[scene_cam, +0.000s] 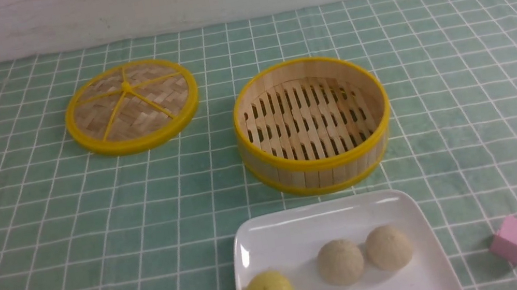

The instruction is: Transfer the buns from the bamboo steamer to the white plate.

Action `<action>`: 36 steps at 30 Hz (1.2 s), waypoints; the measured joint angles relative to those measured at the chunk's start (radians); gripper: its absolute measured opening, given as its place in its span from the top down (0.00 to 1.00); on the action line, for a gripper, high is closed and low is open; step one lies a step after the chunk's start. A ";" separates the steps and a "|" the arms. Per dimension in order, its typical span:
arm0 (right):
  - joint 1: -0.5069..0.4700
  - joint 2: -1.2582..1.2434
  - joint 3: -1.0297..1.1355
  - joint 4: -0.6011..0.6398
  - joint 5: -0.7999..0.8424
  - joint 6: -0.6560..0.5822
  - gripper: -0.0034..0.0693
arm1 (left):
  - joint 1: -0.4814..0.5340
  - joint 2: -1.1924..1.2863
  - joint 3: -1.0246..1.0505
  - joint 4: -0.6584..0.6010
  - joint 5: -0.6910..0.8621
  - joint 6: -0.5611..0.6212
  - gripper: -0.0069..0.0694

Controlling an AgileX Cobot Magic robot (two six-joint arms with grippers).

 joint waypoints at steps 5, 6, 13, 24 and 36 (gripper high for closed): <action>0.000 0.000 0.000 0.000 0.000 0.000 0.77 | 0.000 -0.005 0.002 -0.011 0.006 -0.010 0.90; 0.000 0.000 0.000 0.000 0.001 0.000 0.76 | 0.000 -0.011 0.004 -0.016 0.010 -0.010 0.90; 0.000 0.000 0.000 0.001 0.001 0.000 0.75 | 0.000 -0.025 0.068 0.009 -0.103 -0.013 0.90; 0.000 0.000 0.000 0.001 0.001 0.000 0.72 | 0.000 -0.025 0.157 0.019 -0.611 -0.082 0.89; 0.000 0.000 0.000 0.001 0.001 0.000 0.71 | 0.000 -0.025 0.162 0.018 -0.558 -0.080 0.88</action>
